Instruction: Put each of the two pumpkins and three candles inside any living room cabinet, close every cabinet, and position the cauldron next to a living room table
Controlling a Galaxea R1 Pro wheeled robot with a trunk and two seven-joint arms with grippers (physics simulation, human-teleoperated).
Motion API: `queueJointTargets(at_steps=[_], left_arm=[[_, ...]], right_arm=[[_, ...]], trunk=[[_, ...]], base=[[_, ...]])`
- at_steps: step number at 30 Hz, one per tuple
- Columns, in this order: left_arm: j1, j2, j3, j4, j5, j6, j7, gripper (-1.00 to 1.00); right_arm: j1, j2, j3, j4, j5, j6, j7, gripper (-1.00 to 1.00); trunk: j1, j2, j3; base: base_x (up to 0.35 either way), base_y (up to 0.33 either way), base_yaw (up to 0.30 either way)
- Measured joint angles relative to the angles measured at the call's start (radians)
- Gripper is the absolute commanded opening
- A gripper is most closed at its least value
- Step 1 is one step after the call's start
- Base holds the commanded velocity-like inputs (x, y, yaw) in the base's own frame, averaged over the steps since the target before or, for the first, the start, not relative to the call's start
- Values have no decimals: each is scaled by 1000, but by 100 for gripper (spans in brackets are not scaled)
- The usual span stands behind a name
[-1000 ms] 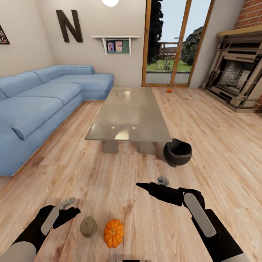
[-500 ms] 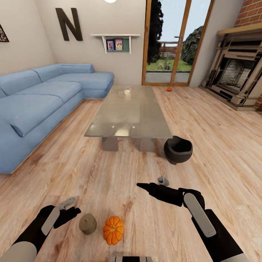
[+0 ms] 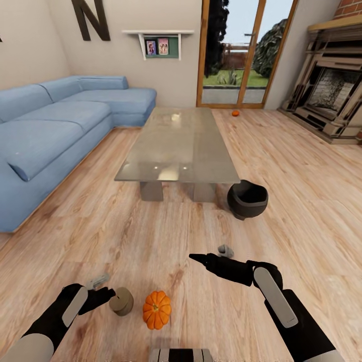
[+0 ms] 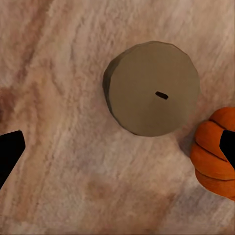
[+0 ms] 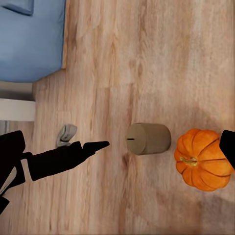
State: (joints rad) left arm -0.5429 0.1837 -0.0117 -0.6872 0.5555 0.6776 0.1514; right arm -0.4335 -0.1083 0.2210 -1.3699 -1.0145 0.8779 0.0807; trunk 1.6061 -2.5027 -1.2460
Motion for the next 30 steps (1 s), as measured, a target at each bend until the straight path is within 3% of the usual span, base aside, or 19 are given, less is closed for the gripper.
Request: queueJointTargets(at_steps=[9,14,25,30], left_arm=[[0,-18,-5,0,-2,-1,0,100],[0,-27,-27,0,-1,-1,-1,100],[0,-42,-36,0,-3,0,-1,100],[0,-53,-62,0,-4,0,-1,100]], right_arm=[[0,0,0,1,0,0,0,100],[0,0,0,2,0,0,0,100],[0,1,-1,6,0,0,-8,100],[0,2,-1,20,0,0,-7,100]], trunk=[[4,-2,-35],[6,-3,-54],[6,-3,-54],[6,-3,-54]], base=[[0,0,0],[0,0,0],[7,-4,0],[114,-79,0]])
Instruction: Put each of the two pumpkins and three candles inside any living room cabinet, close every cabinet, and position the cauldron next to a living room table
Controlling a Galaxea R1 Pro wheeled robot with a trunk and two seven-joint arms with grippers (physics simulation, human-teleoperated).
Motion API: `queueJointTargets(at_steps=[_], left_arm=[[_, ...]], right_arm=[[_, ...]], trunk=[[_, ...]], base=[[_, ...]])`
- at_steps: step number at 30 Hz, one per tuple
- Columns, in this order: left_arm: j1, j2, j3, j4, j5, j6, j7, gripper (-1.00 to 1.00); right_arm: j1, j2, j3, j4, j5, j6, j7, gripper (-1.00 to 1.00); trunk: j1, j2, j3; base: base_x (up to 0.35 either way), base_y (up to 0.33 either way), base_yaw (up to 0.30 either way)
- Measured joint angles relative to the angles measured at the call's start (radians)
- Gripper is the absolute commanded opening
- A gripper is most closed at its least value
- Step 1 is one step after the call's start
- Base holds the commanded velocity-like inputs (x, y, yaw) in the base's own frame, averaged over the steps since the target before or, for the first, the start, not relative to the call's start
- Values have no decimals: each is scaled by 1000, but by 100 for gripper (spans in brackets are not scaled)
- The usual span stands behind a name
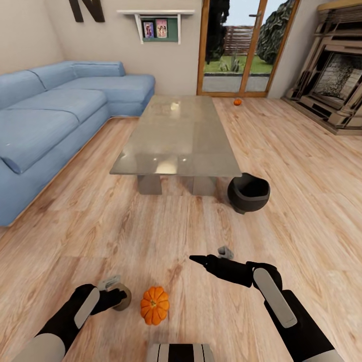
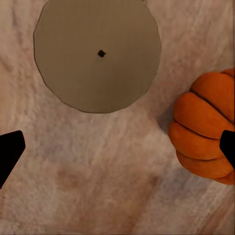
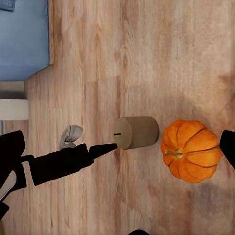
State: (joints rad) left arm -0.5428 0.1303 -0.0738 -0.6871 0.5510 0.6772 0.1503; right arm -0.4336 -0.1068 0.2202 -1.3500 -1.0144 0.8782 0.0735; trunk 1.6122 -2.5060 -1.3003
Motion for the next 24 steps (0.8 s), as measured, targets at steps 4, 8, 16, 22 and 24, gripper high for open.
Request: queueJointTargets(at_steps=[4,8,16,22,24], left_arm=[[0,-1,-4,0,-1,0,0,100],[0,-1,-5,0,-1,0,0,100],[0,0,-5,0,-2,0,0,100],[0,-1,-5,0,-1,0,0,100],[0,-1,-5,0,-2,0,0,100]], right_arm=[[0,0,0,2,0,0,0,100],[0,0,0,2,0,0,0,100],[0,0,0,2,0,0,1,100],[0,0,0,2,0,0,1,100],[0,0,0,2,0,0,1,100]], trunk=[[0,0,0],[0,0,0],[0,0,0],[0,0,0],[0,0,0]], base=[[30,2,0],[66,77,0],[11,7,0],[127,86,0],[60,48,0]])
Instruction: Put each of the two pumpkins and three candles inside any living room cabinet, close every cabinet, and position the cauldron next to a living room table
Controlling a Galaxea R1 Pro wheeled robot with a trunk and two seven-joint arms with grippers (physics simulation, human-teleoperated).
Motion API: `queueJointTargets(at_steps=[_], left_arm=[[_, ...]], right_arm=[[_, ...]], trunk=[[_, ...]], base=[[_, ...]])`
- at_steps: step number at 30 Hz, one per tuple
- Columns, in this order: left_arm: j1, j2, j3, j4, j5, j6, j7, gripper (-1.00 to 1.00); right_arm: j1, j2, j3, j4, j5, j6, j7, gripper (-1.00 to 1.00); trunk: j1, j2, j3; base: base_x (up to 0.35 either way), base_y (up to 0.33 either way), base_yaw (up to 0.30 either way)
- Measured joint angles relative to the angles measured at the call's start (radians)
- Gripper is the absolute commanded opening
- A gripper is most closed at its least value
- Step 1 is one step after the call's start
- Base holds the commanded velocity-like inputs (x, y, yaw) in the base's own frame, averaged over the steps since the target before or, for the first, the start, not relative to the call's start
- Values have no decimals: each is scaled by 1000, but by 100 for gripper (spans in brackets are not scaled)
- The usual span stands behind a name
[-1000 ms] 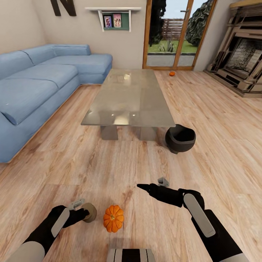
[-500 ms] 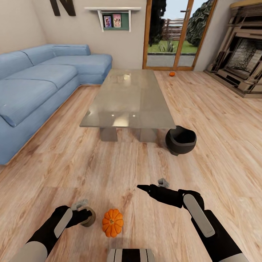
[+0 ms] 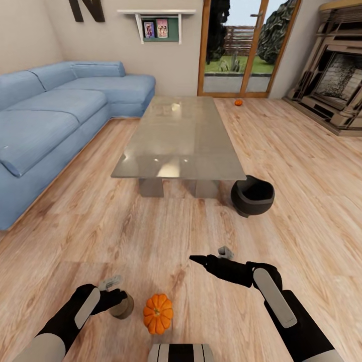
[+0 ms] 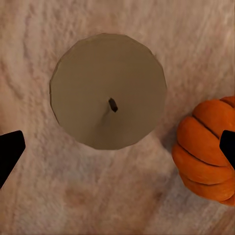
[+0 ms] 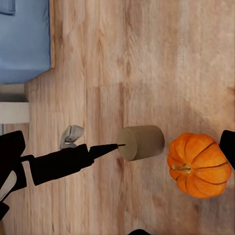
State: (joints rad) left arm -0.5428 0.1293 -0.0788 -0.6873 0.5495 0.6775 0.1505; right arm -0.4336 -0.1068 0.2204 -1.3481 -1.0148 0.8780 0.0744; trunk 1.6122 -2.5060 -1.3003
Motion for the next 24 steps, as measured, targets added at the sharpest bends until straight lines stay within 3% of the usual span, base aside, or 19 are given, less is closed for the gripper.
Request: queueJointTargets(at_steps=[14,24], left_arm=[[0,0,0,0,0,0,0,100],[0,4,0,0,0,-1,0,100]], right_arm=[[0,0,-1,1,0,0,-1,100],[0,2,-37,37,-1,2,5,100]], trunk=[[0,0,0],[0,0,0]], base=[[6,4,0],[0,0,0]])
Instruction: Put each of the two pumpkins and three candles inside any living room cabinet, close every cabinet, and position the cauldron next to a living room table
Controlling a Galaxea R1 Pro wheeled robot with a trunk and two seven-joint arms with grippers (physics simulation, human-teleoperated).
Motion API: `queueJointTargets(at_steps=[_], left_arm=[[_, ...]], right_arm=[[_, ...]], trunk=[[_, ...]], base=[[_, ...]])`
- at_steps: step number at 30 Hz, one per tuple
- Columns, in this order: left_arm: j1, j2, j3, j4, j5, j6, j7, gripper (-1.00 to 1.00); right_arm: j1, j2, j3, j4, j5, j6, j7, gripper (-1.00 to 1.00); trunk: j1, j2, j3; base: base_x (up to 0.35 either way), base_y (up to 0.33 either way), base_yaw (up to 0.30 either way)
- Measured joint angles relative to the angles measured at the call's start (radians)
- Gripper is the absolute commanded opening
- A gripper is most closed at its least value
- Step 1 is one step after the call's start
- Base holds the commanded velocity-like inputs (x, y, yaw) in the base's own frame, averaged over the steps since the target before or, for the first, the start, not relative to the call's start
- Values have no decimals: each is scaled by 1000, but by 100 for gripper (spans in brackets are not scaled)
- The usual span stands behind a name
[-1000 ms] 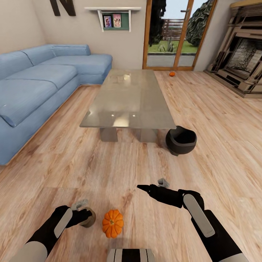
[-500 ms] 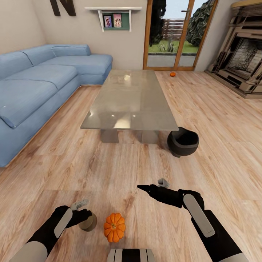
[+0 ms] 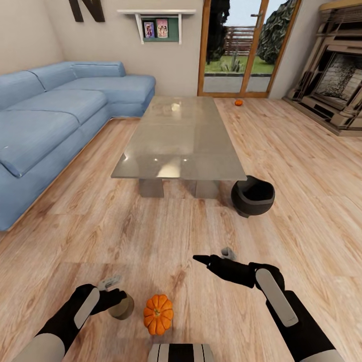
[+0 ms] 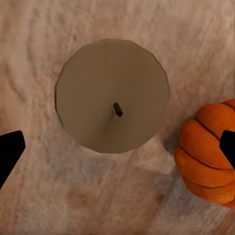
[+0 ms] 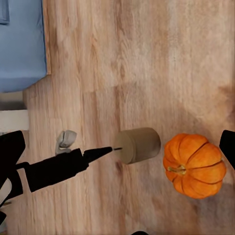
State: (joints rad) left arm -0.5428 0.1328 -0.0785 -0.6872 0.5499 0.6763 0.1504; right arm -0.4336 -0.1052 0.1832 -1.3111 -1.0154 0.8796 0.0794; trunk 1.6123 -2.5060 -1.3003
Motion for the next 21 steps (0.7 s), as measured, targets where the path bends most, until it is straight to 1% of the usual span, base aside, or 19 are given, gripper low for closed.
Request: queueJointTargets(at_steps=[5,8,10,13,14,21], left_arm=[[-2,6,2,-12,-1,-2,0,100],[-19,10,1,-24,-1,-3,4,100],[-25,22,2,-27,-2,-10,7,100],[-30,45,4,-28,-3,-44,9,100],[-31,47,3,-25,-2,-58,9,100],[-32,45,-1,-14,-2,-100,9,100]], right_arm=[[0,5,-2,6,0,0,-3,100],[0,5,-3,7,1,0,-4,100],[0,1,-2,7,0,0,-2,100],[0,2,-3,7,0,0,-1,100],[0,4,-3,7,1,0,-3,100],[0,4,-2,7,1,0,-3,100]], trunk=[[0,0,0],[0,0,0],[0,0,0],[0,0,0],[0,0,0],[0,0,0]], base=[[0,0,0],[0,0,0],[0,0,0],[0,0,0],[0,0,0],[0,0,0]])
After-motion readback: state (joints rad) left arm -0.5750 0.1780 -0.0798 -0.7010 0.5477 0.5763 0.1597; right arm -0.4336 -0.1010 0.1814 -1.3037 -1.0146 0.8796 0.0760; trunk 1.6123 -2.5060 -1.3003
